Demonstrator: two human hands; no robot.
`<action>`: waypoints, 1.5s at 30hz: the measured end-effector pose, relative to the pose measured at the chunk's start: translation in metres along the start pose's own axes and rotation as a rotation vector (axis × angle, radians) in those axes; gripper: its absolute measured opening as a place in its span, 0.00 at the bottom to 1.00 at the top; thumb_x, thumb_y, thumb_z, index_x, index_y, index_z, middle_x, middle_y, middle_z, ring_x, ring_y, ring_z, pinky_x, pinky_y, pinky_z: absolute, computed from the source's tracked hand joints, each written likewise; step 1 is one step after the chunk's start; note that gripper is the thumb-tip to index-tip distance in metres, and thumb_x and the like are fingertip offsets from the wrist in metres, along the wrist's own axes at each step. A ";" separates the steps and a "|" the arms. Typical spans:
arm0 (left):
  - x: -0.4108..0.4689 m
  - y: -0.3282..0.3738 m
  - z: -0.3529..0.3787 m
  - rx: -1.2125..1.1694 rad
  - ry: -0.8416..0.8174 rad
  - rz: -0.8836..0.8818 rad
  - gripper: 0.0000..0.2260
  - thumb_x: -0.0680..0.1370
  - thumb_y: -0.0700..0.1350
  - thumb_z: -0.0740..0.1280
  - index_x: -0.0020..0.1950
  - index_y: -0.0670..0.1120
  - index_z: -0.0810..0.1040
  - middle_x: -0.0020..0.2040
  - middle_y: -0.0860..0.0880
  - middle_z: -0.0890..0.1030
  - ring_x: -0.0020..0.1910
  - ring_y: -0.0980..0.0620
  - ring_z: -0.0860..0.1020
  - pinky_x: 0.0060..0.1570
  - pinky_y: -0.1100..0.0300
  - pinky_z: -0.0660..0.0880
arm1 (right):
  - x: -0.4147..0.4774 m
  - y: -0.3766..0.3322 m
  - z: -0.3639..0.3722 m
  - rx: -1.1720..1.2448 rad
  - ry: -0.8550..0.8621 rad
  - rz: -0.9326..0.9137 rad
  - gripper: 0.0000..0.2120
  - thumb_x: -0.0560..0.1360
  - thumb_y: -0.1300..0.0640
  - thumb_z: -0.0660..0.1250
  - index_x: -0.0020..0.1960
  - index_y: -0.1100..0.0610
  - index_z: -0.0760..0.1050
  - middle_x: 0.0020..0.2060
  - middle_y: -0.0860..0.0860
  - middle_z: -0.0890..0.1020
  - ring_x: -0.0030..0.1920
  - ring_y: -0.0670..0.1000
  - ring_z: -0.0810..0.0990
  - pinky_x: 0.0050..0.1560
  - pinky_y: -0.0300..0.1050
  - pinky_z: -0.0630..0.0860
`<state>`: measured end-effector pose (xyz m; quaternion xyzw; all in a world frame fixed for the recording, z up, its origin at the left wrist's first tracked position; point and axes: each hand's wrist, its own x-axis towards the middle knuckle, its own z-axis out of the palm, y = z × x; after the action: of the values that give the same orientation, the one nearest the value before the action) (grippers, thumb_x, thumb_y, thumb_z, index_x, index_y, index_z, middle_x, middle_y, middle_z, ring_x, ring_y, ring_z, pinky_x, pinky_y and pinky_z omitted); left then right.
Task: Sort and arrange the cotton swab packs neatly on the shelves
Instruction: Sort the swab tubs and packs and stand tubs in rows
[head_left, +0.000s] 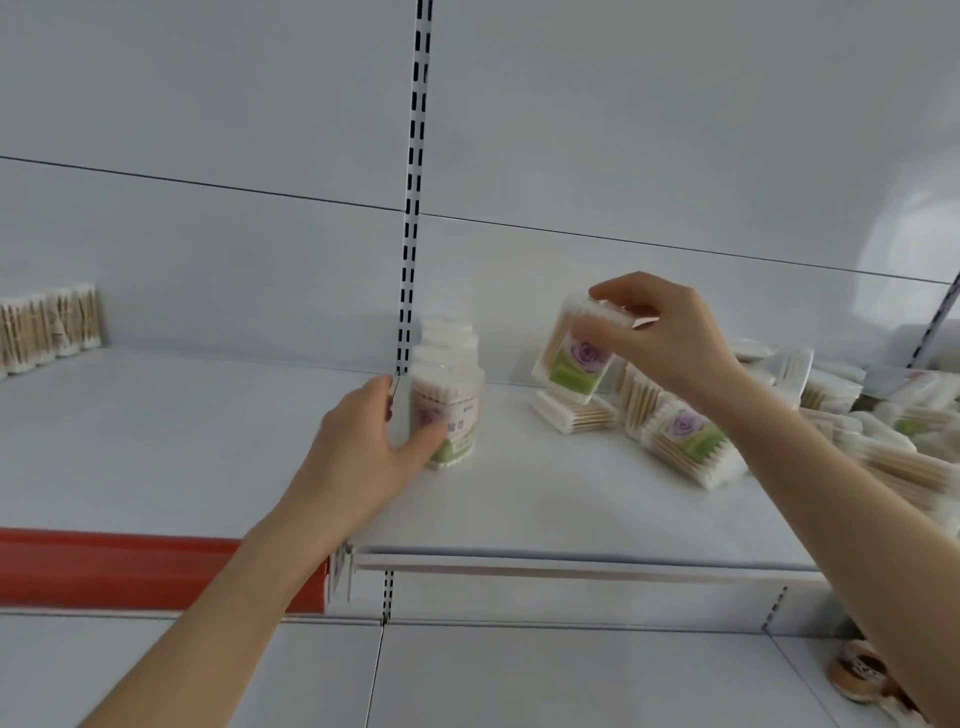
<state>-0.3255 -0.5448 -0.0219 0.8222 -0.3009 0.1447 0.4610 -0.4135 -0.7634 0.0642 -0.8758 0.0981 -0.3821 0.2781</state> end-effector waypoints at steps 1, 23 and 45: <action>-0.004 0.003 -0.003 -0.069 0.109 0.063 0.22 0.73 0.49 0.71 0.63 0.42 0.73 0.55 0.47 0.77 0.51 0.53 0.75 0.49 0.63 0.72 | -0.010 -0.006 0.000 0.042 -0.021 -0.007 0.11 0.68 0.49 0.73 0.49 0.47 0.77 0.47 0.47 0.80 0.51 0.48 0.78 0.54 0.44 0.75; -0.027 0.003 -0.020 -0.250 -0.213 0.030 0.20 0.65 0.51 0.76 0.51 0.62 0.71 0.49 0.63 0.77 0.49 0.65 0.76 0.49 0.70 0.73 | -0.065 -0.038 0.059 0.316 -0.303 0.001 0.12 0.67 0.55 0.75 0.48 0.50 0.76 0.48 0.44 0.79 0.52 0.45 0.79 0.52 0.42 0.78; -0.027 0.001 0.000 -0.026 0.015 0.089 0.17 0.69 0.45 0.73 0.57 0.46 0.76 0.50 0.51 0.78 0.48 0.55 0.77 0.47 0.65 0.72 | -0.044 0.062 -0.026 -0.696 -0.265 0.238 0.27 0.69 0.37 0.66 0.58 0.56 0.72 0.55 0.53 0.78 0.56 0.56 0.76 0.54 0.49 0.71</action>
<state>-0.3473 -0.5357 -0.0355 0.8007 -0.3357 0.1674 0.4672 -0.4605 -0.8087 0.0165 -0.9420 0.2862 -0.1744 0.0171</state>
